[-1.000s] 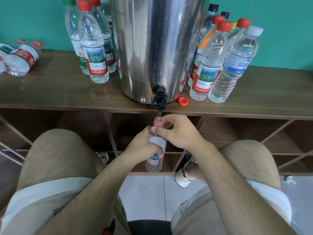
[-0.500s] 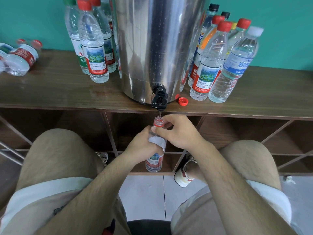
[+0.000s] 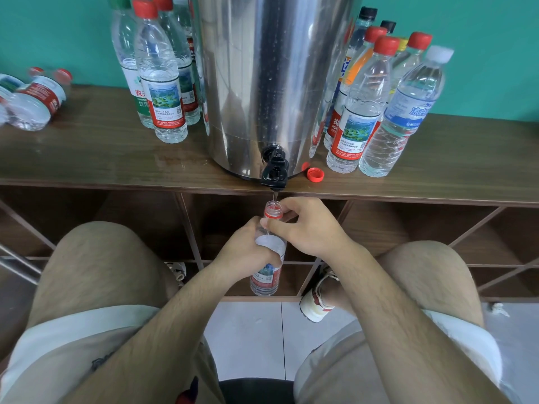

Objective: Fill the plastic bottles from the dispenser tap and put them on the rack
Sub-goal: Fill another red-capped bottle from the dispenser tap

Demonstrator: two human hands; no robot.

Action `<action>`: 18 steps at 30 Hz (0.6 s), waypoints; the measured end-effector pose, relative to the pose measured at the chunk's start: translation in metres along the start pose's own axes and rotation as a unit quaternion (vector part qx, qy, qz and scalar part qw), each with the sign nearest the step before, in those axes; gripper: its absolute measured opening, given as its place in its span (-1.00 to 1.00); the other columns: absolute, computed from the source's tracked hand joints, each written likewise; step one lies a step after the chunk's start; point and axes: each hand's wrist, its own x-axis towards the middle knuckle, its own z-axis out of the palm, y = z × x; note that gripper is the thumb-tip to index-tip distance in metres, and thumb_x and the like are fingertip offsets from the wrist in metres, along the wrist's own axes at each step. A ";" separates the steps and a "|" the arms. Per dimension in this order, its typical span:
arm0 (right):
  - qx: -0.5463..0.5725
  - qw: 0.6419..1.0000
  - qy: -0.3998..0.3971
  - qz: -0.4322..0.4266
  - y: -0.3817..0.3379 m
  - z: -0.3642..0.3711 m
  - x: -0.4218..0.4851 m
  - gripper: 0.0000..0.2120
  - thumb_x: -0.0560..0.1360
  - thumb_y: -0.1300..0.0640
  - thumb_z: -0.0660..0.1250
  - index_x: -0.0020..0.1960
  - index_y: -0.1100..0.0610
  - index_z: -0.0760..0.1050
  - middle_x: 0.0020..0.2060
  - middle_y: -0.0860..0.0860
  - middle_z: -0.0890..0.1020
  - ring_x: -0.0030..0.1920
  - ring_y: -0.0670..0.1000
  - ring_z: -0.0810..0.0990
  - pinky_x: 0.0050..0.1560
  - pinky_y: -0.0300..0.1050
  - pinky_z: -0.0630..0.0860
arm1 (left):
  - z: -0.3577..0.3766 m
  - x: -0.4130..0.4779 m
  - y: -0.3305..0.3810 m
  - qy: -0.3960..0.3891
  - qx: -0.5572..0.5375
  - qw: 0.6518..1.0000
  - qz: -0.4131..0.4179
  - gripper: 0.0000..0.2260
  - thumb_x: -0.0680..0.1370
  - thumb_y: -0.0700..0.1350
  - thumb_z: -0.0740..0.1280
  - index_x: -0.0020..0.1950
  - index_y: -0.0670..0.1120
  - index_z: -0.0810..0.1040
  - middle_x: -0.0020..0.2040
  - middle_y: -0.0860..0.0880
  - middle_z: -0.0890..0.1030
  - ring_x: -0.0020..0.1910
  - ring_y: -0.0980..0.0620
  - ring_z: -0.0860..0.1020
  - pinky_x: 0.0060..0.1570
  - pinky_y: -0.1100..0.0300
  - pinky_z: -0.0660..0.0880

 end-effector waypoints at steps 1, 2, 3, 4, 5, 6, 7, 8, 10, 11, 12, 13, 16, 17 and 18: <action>0.001 1.000 -0.001 0.000 0.000 0.000 0.000 -0.74 0.54 -0.10 0.49 0.09 0.07 0.72 -0.07 -0.09 0.73 -0.04 -0.10 0.67 0.06 0.08 0.65 | 0.000 0.000 -0.001 0.000 0.000 1.000 0.001 -0.33 0.42 -0.21 0.57 0.45 0.03 0.39 0.28 0.00 0.58 0.29 -0.06 0.55 0.31 -0.11 0.55; 0.002 1.000 -0.002 0.000 0.000 0.000 0.000 -0.74 0.54 -0.10 0.49 0.09 0.07 0.72 -0.07 -0.09 0.73 -0.04 -0.10 0.68 0.06 0.08 0.65 | 0.000 0.000 -0.001 0.000 0.001 1.000 0.001 -0.33 0.42 -0.21 0.57 0.45 0.03 0.39 0.28 -0.01 0.58 0.29 -0.06 0.55 0.31 -0.11 0.55; 0.001 1.000 -0.002 0.000 0.000 0.000 0.000 -0.74 0.55 -0.10 0.49 0.09 0.07 0.72 -0.07 -0.09 0.73 -0.03 -0.10 0.68 0.07 0.08 0.65 | 0.001 0.001 -0.002 0.001 0.001 1.000 0.002 -0.33 0.42 -0.21 0.57 0.45 0.03 0.39 0.28 -0.01 0.58 0.29 -0.06 0.55 0.31 -0.11 0.55; 0.001 1.000 -0.003 0.000 0.000 -0.001 -0.001 -0.74 0.55 -0.10 0.49 0.10 0.07 0.72 -0.07 -0.09 0.73 -0.03 -0.10 0.67 0.07 0.08 0.65 | 0.001 0.001 -0.002 0.001 0.001 1.000 0.003 -0.33 0.42 -0.21 0.57 0.45 0.04 0.39 0.29 0.00 0.58 0.30 -0.05 0.55 0.31 -0.11 0.55; 0.001 1.000 -0.002 0.000 -0.001 -0.001 -0.001 -0.74 0.55 -0.10 0.49 0.09 0.07 0.72 -0.07 -0.09 0.73 -0.03 -0.10 0.67 0.07 0.07 0.65 | 0.001 0.001 -0.003 0.001 0.000 1.000 0.003 -0.33 0.42 -0.21 0.57 0.45 0.04 0.39 0.28 0.00 0.58 0.29 -0.05 0.55 0.31 -0.10 0.55; 0.001 1.000 -0.002 0.000 -0.001 -0.001 -0.001 -0.74 0.55 -0.10 0.49 0.09 0.07 0.71 -0.07 -0.09 0.73 -0.04 -0.10 0.67 0.06 0.07 0.65 | 0.001 0.002 -0.003 0.001 -0.001 1.000 0.004 -0.33 0.42 -0.21 0.58 0.45 0.04 0.39 0.28 0.01 0.58 0.29 -0.05 0.55 0.31 -0.10 0.55; 0.000 1.000 -0.003 0.001 -0.001 -0.001 -0.001 -0.74 0.55 -0.10 0.49 0.09 0.07 0.71 -0.07 -0.09 0.73 -0.04 -0.10 0.67 0.06 0.07 0.65 | 0.001 0.002 -0.004 0.001 0.000 1.000 0.004 -0.33 0.42 -0.20 0.58 0.45 0.05 0.39 0.28 0.01 0.58 0.29 -0.04 0.55 0.31 -0.09 0.55; -0.002 1.000 -0.003 0.001 -0.001 0.000 -0.001 -0.74 0.55 -0.10 0.48 0.09 0.07 0.71 -0.07 -0.09 0.73 -0.04 -0.10 0.67 0.06 0.06 0.65 | 0.001 0.002 -0.004 0.001 0.002 1.000 0.004 -0.33 0.42 -0.20 0.58 0.45 0.05 0.38 0.29 0.01 0.58 0.29 -0.04 0.55 0.30 -0.08 0.55; -0.003 1.000 -0.003 0.001 -0.001 0.000 -0.001 -0.74 0.55 -0.10 0.49 0.07 0.07 0.71 -0.08 -0.08 0.73 -0.05 -0.09 0.67 0.05 0.07 0.65 | 0.002 0.003 -0.004 0.001 0.004 1.000 0.005 -0.33 0.42 -0.19 0.58 0.45 0.06 0.38 0.29 0.02 0.58 0.29 -0.03 0.54 0.30 -0.07 0.55; -0.002 1.000 -0.003 0.002 -0.001 0.000 -0.001 -0.74 0.54 -0.10 0.49 0.07 0.08 0.71 -0.09 -0.08 0.73 -0.05 -0.08 0.68 0.05 0.08 0.65 | 0.002 0.004 -0.005 0.001 0.003 1.000 0.005 -0.33 0.42 -0.19 0.58 0.45 0.06 0.38 0.28 0.02 0.58 0.29 -0.03 0.55 0.30 -0.07 0.55; 0.000 1.000 -0.003 0.002 -0.001 0.000 -0.001 -0.74 0.54 -0.10 0.49 0.06 0.08 0.71 -0.09 -0.07 0.73 -0.05 -0.08 0.68 0.04 0.08 0.65 | 0.002 0.004 -0.005 0.001 0.002 1.000 0.006 -0.33 0.41 -0.19 0.58 0.45 0.06 0.38 0.28 0.02 0.58 0.29 -0.03 0.55 0.29 -0.05 0.55; 0.000 1.000 -0.002 0.001 0.000 0.000 0.000 -0.75 0.54 -0.10 0.49 0.06 0.08 0.71 -0.10 -0.07 0.73 -0.06 -0.08 0.68 0.04 0.09 0.65 | 0.002 0.005 -0.006 0.001 0.002 1.000 0.006 -0.32 0.41 -0.19 0.59 0.45 0.06 0.38 0.27 0.02 0.58 0.28 -0.03 0.55 0.28 -0.04 0.55; -0.002 1.000 0.000 -0.004 0.001 0.000 0.000 -0.74 0.54 -0.10 0.49 0.07 0.07 0.71 -0.09 -0.08 0.73 -0.06 -0.09 0.67 0.04 0.08 0.65 | 0.002 0.006 -0.007 0.002 0.004 1.000 0.008 -0.32 0.41 -0.19 0.59 0.45 0.06 0.38 0.27 0.02 0.58 0.28 -0.03 0.55 0.27 -0.02 0.55; 0.000 1.000 0.001 -0.004 0.001 0.000 0.000 -0.74 0.54 -0.10 0.49 0.07 0.07 0.71 -0.09 -0.08 0.73 -0.05 -0.09 0.67 0.05 0.08 0.65 | 0.002 0.007 -0.008 0.003 0.006 1.000 0.010 -0.32 0.41 -0.18 0.59 0.45 0.06 0.38 0.27 0.02 0.58 0.28 -0.03 0.55 0.26 -0.02 0.55; 0.000 1.000 0.001 -0.004 0.001 0.000 0.000 -0.74 0.54 -0.11 0.49 0.07 0.06 0.71 -0.08 -0.09 0.73 -0.05 -0.10 0.67 0.05 0.08 0.65 | 0.003 0.007 -0.008 0.004 0.007 1.000 0.011 -0.32 0.41 -0.18 0.59 0.45 0.06 0.38 0.27 0.02 0.58 0.28 -0.03 0.55 0.26 -0.02 0.55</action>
